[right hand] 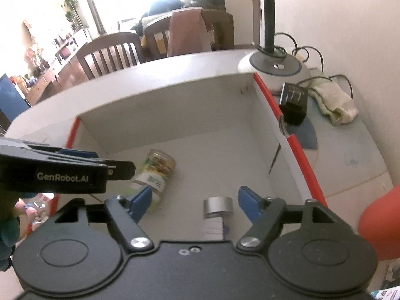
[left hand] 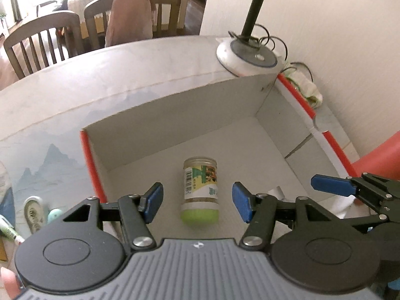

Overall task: Organize rigid objects
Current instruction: 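Open both tools to release the jar and bottle inside the box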

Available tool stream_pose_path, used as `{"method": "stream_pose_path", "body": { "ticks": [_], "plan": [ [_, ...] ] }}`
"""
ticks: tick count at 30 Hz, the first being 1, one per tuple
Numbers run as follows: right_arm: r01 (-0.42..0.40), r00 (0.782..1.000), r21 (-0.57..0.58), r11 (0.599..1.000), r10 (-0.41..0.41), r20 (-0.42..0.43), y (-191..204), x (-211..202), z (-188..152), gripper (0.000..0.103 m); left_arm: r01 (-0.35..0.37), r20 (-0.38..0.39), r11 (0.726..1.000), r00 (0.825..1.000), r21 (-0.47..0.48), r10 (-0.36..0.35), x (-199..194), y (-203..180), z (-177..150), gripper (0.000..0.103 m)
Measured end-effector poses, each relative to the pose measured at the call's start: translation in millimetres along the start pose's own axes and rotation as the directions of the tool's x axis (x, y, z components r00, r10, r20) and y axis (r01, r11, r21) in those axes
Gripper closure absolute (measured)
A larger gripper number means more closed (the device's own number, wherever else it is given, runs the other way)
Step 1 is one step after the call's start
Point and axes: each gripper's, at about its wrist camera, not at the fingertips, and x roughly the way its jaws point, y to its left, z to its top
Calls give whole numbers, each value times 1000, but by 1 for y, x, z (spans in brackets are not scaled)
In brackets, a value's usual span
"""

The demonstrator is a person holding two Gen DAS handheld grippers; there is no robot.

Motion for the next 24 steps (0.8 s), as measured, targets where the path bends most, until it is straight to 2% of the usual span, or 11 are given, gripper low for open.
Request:
{"method": "stream_pose_path", "body": {
  "ticks": [6,9,15,21,24],
  "plan": [
    [-33,998,1,999,32,47,13,-16,-2,22,18,53,1000,998,-22,-17,-26,10,-8,43],
    [-42,997,-9,999,42,71,22,-25,-4,21,30,85,999,996,-32,-27,-40,15,-13,35],
    [-58,992,-57,997,63,108,37,-43,-8,16,36,138,998,990,-48,-29,-67,26,-28,34],
    [-93,987,-77,993,102,126,51,-58,-18,13,13,189,999,982,-42,-5,-96,41,-53,33],
    [-104,984,-105,989,117,132,60,-63,-22,12,-7,215,999,976,-42,16,-110,50,-68,26]
  ]
}}
